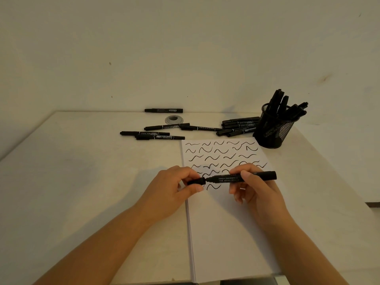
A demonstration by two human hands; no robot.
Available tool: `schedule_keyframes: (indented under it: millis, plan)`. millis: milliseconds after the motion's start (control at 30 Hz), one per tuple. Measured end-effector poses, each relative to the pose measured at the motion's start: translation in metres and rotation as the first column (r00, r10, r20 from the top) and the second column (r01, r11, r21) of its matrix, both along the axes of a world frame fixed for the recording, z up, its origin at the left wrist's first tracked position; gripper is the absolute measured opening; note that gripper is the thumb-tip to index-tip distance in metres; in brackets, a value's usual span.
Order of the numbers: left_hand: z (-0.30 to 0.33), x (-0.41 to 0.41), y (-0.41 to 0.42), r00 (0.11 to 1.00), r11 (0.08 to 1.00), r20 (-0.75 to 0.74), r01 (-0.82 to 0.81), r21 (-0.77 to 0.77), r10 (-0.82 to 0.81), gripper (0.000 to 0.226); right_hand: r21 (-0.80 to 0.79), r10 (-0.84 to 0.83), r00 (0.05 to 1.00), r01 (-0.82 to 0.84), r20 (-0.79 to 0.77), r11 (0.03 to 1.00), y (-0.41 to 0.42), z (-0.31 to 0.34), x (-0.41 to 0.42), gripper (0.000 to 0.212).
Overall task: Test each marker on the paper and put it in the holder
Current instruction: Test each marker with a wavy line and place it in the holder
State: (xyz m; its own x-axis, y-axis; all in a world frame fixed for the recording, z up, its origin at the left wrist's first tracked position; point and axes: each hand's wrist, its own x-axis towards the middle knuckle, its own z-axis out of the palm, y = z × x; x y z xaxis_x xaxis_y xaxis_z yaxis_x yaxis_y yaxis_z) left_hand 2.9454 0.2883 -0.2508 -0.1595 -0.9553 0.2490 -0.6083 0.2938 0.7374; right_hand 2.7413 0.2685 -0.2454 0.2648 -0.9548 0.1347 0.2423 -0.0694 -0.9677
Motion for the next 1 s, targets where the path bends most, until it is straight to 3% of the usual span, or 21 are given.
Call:
schedule_keyframes:
  millis: [167,267,433,700,1000]
  plan:
    - [0.003,-0.003,0.003,0.999,0.999,0.033,0.026,-0.019,-0.026,0.023,-0.033,0.082,0.993,-0.085,-0.083,0.996,0.002,-0.001,0.0,0.021]
    - [0.005,-0.006,0.004,0.996,0.998,0.077,0.053,-0.03,-0.05,0.008,-0.046,0.078,0.993,-0.083,-0.09,0.996,0.004,-0.001,0.001,0.023]
    - [0.006,-0.012,0.009,0.986,0.991,0.151,0.084,-0.101,-0.068,0.025,-0.032,0.007,0.994,-0.01,-0.109,0.999,0.004,-0.001,0.003,0.025]
    - [0.013,-0.019,0.017,0.946,0.934,0.325,0.135,-0.33,-0.022,0.032,-0.001,0.051,0.999,-0.051,0.012,0.999,0.003,-0.009,0.006,0.03]
    - [0.016,-0.019,0.019,0.969,0.974,0.207,0.166,-0.152,-0.133,0.033,-0.014,0.06,0.997,-0.059,0.057,0.998,0.006,-0.01,0.008,0.029]
